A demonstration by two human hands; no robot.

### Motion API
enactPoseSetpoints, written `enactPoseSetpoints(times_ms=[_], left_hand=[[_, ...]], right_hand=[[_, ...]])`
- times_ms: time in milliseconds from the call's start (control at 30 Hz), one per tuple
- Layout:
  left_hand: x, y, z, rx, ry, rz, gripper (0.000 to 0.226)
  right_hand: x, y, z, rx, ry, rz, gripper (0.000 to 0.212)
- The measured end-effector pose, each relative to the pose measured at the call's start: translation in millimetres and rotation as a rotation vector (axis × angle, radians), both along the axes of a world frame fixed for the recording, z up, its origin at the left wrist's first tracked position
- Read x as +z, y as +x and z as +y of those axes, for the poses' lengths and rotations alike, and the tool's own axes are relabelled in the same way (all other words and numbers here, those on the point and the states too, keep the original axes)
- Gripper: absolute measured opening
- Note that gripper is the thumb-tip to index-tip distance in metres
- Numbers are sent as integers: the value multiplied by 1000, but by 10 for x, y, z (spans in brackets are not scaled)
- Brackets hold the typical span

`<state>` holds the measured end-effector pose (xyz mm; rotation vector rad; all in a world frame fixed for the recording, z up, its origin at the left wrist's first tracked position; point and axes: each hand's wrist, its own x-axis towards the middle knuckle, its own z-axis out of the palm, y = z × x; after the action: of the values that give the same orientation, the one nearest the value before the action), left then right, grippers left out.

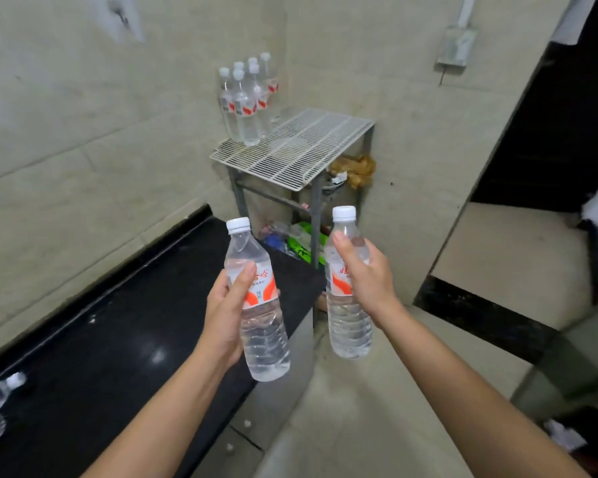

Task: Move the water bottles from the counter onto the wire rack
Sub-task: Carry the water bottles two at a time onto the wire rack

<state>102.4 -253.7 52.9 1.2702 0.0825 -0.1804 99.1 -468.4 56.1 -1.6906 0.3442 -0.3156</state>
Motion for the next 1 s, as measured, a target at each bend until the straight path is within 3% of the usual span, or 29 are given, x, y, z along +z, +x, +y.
enactPoseSetpoints(times_ms=[200, 433, 700, 867, 1000], left_hand=[[108, 496, -695, -120, 20, -46, 85], [54, 1573, -1245, -111, -15, -100, 87], [394, 3275, -1663, 120, 93, -324, 44], [712, 4054, -1827, 192, 144, -400, 36], [704, 4547, -1940, 245, 173, -401, 30]], right_hand=[[73, 454, -678, -10, 48, -41, 65], [33, 1393, -1121, 70, 60, -21, 54], [510, 3212, -1572, 115, -31, -104, 66], [772, 4158, -1772, 105, 1, -176, 45], [712, 4808, -1850, 131, -28, -203, 43]])
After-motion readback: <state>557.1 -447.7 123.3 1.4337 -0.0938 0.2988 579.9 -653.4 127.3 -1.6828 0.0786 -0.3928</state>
